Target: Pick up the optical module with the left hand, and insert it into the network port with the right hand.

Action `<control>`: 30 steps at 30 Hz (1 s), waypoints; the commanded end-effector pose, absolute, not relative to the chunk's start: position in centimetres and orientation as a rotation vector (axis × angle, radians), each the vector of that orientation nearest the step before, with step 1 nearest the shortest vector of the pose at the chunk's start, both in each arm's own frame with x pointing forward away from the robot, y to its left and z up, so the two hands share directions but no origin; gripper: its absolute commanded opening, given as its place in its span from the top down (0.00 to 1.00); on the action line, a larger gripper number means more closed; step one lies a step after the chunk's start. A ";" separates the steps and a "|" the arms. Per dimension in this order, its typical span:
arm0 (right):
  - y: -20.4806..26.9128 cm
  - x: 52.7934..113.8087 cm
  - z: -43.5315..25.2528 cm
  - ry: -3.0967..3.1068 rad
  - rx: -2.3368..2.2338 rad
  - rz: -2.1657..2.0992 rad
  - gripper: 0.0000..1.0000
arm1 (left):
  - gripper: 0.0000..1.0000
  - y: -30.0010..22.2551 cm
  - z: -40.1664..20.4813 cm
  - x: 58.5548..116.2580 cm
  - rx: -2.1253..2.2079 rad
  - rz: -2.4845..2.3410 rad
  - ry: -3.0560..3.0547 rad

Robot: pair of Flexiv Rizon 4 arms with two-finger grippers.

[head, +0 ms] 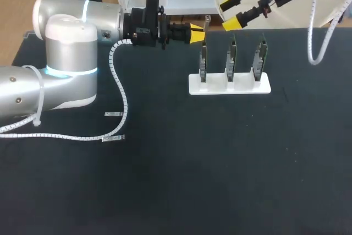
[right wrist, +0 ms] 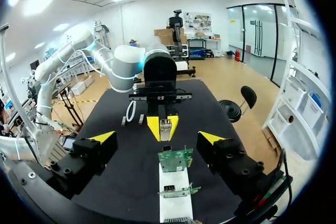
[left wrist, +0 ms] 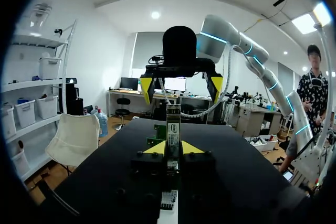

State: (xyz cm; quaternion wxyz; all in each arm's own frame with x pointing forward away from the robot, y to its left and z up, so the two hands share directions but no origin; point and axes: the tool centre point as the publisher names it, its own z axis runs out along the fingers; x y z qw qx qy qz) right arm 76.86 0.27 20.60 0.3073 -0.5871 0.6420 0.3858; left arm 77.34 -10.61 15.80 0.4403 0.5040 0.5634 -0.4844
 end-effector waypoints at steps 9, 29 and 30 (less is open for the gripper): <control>1.4 76.6 19.9 1.668 -1.582 1.128 0.00 | 1.00 -10.6 15.7 77.5 1.255 -1.206 1.396; 3.4 76.9 19.6 1.667 -1.564 1.070 0.00 | 1.00 -10.6 15.7 77.5 1.255 -1.206 1.396; 3.4 76.9 19.6 1.667 -1.565 1.071 0.00 | 1.00 -10.6 15.7 77.5 1.255 -1.206 1.396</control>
